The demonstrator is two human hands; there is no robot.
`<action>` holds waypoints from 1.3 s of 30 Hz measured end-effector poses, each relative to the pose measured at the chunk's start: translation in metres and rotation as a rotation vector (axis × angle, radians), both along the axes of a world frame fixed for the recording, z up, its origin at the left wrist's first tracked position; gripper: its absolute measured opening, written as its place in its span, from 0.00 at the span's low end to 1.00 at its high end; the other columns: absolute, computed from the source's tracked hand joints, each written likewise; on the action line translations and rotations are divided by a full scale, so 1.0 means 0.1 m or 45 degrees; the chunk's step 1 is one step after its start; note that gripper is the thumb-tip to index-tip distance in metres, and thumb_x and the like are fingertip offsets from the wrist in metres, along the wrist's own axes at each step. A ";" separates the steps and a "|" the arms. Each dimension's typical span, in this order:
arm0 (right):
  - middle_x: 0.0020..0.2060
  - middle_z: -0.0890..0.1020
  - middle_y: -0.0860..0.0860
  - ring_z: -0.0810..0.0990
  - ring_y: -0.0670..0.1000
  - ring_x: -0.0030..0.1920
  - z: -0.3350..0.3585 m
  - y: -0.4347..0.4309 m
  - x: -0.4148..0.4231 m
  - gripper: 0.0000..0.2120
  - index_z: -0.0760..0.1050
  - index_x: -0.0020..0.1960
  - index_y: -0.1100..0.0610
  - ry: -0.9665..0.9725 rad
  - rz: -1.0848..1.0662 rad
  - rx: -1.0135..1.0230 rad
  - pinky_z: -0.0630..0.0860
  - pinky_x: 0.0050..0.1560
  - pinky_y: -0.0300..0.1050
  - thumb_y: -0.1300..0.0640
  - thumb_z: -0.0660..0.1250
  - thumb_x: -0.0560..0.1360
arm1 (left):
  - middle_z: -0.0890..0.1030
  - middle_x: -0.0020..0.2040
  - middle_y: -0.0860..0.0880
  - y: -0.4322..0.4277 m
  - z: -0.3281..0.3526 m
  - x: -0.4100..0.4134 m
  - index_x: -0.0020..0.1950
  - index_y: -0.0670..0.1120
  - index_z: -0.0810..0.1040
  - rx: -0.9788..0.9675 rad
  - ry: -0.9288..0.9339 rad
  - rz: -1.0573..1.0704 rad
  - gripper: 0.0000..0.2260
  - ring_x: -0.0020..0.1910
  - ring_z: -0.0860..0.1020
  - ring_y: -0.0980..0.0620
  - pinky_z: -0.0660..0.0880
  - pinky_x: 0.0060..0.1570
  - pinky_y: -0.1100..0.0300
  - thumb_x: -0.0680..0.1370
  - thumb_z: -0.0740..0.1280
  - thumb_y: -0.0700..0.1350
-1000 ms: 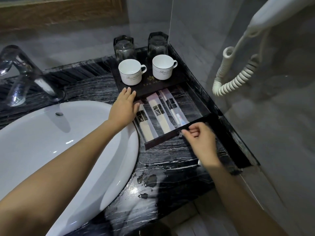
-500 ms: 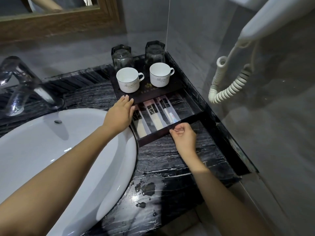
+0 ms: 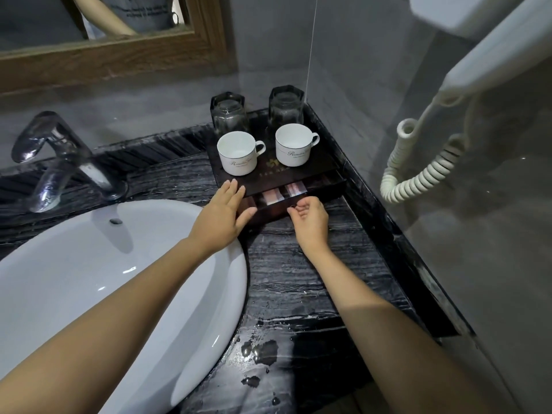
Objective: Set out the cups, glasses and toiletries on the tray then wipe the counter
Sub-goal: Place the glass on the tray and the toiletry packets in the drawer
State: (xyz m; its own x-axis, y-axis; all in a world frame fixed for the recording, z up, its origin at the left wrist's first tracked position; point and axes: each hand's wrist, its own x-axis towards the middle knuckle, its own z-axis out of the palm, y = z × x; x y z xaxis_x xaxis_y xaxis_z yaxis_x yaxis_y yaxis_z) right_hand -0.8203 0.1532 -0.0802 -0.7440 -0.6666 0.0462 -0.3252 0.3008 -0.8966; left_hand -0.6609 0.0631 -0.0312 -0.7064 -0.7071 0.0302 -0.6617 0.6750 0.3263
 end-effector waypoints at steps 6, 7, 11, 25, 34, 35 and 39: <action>0.47 0.74 0.54 0.74 0.49 0.43 -0.03 -0.16 -0.03 0.09 0.72 0.51 0.64 0.051 0.037 -0.038 0.75 0.46 0.41 0.61 0.67 0.75 | 0.51 0.77 0.41 0.05 -0.06 0.00 0.75 0.40 0.53 -0.036 -0.006 -0.015 0.31 0.77 0.47 0.46 0.43 0.74 0.57 0.78 0.58 0.56; 0.46 0.73 0.54 0.74 0.49 0.43 -0.04 -0.19 -0.03 0.09 0.72 0.51 0.64 0.059 0.036 -0.042 0.75 0.47 0.43 0.61 0.67 0.75 | 0.51 0.77 0.41 0.05 -0.07 0.00 0.75 0.40 0.53 -0.046 -0.009 -0.017 0.32 0.77 0.47 0.46 0.43 0.74 0.57 0.78 0.58 0.56; 0.46 0.72 0.53 0.74 0.49 0.43 -0.06 -0.28 -0.04 0.09 0.72 0.51 0.65 0.076 0.035 -0.071 0.75 0.47 0.44 0.61 0.67 0.74 | 0.51 0.77 0.40 0.05 -0.11 0.00 0.75 0.40 0.53 -0.087 0.002 -0.022 0.32 0.77 0.47 0.45 0.42 0.74 0.56 0.78 0.58 0.56; 0.52 0.75 0.59 0.77 0.56 0.50 0.03 -0.33 0.01 0.09 0.70 0.52 0.64 0.145 0.008 0.092 0.74 0.47 0.45 0.60 0.65 0.76 | 0.52 0.77 0.39 0.06 -0.21 -0.01 0.75 0.38 0.53 -0.164 -0.002 -0.023 0.34 0.76 0.48 0.43 0.43 0.75 0.53 0.77 0.60 0.56; 0.65 0.65 0.61 0.64 0.61 0.67 0.28 -0.29 0.25 0.27 0.62 0.64 0.65 0.258 0.063 0.532 0.67 0.62 0.54 0.50 0.66 0.73 | 0.50 0.78 0.43 0.12 -0.20 0.15 0.76 0.43 0.53 -0.099 0.041 0.042 0.31 0.77 0.48 0.45 0.50 0.74 0.47 0.78 0.60 0.52; 0.67 0.64 0.60 0.62 0.61 0.68 0.32 -0.27 0.30 0.29 0.60 0.66 0.64 0.260 0.059 0.579 0.66 0.63 0.54 0.49 0.66 0.74 | 0.50 0.78 0.43 0.14 -0.20 0.22 0.76 0.44 0.53 -0.108 0.062 0.058 0.31 0.76 0.49 0.44 0.52 0.74 0.46 0.78 0.61 0.52; 0.71 0.59 0.60 0.60 0.62 0.70 0.47 -0.13 0.62 0.38 0.50 0.74 0.62 0.303 0.082 0.738 0.59 0.69 0.57 0.46 0.65 0.73 | 0.51 0.77 0.43 0.22 -0.15 0.62 0.76 0.46 0.51 -0.063 0.012 0.135 0.30 0.76 0.51 0.44 0.54 0.73 0.47 0.78 0.59 0.53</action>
State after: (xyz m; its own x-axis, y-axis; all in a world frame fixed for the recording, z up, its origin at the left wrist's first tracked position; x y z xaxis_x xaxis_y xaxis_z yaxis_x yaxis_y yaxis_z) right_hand -0.7587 0.1399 -0.0336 -0.7152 -0.6762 -0.1766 -0.5297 0.6893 -0.4942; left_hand -0.5993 0.0850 -0.0461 -0.6272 -0.7754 0.0730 -0.7274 0.6167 0.3009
